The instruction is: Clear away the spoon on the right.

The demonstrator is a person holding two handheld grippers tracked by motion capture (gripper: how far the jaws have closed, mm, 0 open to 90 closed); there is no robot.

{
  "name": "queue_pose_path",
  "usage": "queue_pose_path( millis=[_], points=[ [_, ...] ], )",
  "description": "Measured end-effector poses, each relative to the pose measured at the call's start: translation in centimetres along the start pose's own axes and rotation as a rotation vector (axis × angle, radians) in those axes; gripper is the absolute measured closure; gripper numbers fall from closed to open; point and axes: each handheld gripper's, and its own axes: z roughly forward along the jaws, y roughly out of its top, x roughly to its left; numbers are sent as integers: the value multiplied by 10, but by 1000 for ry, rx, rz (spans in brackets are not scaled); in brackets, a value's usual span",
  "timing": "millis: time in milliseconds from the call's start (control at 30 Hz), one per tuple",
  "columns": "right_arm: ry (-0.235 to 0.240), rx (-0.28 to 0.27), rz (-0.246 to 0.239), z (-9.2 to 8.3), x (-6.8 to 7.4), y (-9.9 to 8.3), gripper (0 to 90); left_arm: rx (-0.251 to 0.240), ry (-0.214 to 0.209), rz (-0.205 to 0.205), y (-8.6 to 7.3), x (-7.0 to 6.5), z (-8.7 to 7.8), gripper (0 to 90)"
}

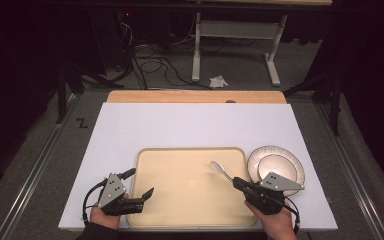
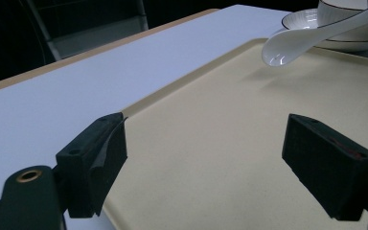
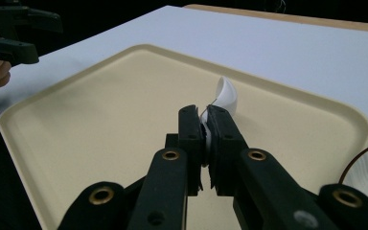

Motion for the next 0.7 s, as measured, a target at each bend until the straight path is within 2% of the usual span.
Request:
queue_pose_path(
  millis=[433,700],
  points=[
    [0,45,-8,7,3,-8,867,6,-2,4,0,0,0,159],
    [1,73,-4,5,4,-15,865,8,1,7,-1,-1,0,159]
  ],
)
